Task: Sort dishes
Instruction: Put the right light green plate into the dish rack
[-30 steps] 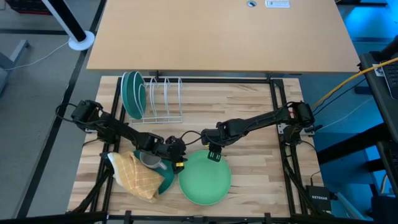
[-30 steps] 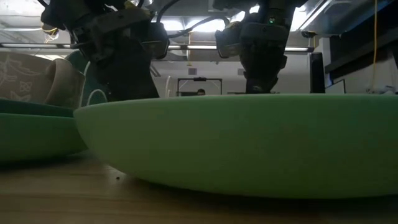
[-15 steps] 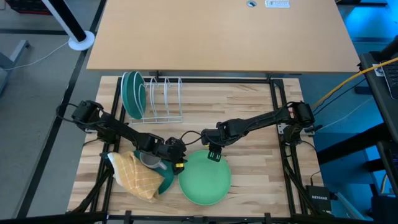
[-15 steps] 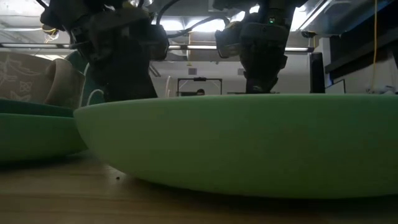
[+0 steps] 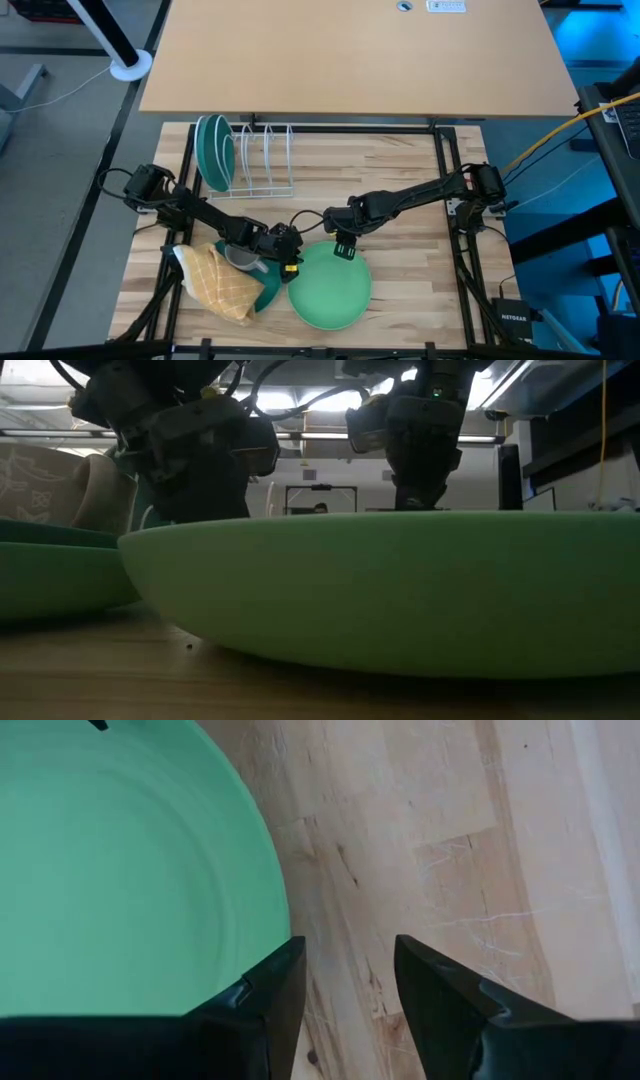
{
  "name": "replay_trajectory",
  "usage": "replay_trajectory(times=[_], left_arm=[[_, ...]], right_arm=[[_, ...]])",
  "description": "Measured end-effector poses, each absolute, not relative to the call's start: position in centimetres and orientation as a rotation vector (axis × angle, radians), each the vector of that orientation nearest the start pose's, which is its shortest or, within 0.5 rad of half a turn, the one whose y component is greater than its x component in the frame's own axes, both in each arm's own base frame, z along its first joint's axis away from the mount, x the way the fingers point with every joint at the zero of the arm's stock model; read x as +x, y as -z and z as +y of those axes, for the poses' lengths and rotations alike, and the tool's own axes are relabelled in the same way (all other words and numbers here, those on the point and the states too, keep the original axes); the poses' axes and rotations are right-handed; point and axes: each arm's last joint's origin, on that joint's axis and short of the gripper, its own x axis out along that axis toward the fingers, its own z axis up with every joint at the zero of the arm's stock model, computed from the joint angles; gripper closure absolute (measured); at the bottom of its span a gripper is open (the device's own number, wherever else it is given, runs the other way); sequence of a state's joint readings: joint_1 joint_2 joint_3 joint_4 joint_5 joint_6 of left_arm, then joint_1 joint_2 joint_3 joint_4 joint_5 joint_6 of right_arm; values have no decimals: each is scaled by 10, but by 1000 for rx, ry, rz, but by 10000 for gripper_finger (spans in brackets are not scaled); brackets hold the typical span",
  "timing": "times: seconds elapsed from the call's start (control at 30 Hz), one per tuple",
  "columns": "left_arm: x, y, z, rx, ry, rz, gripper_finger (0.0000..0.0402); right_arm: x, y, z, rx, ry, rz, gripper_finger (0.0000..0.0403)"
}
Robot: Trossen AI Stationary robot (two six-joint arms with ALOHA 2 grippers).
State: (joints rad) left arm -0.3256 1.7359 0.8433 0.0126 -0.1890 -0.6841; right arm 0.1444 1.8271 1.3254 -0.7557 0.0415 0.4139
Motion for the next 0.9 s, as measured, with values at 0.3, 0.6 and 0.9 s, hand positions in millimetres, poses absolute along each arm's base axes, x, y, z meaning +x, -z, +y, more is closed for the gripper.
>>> replay_trajectory(times=[0.3, 0.6, 0.9], left_arm=[[310, -137, -99, -415, -157, 843, 394], [313, -139, -98, -428, -154, 814, 397], [314, -168, -73, -399, -172, 715, 399]], right_arm=[[362, -210, 50, 204, 221, 1196, 244], [369, -240, 48, 76, 251, 1155, 244], [365, -288, 43, -84, 361, 1173, 244]])
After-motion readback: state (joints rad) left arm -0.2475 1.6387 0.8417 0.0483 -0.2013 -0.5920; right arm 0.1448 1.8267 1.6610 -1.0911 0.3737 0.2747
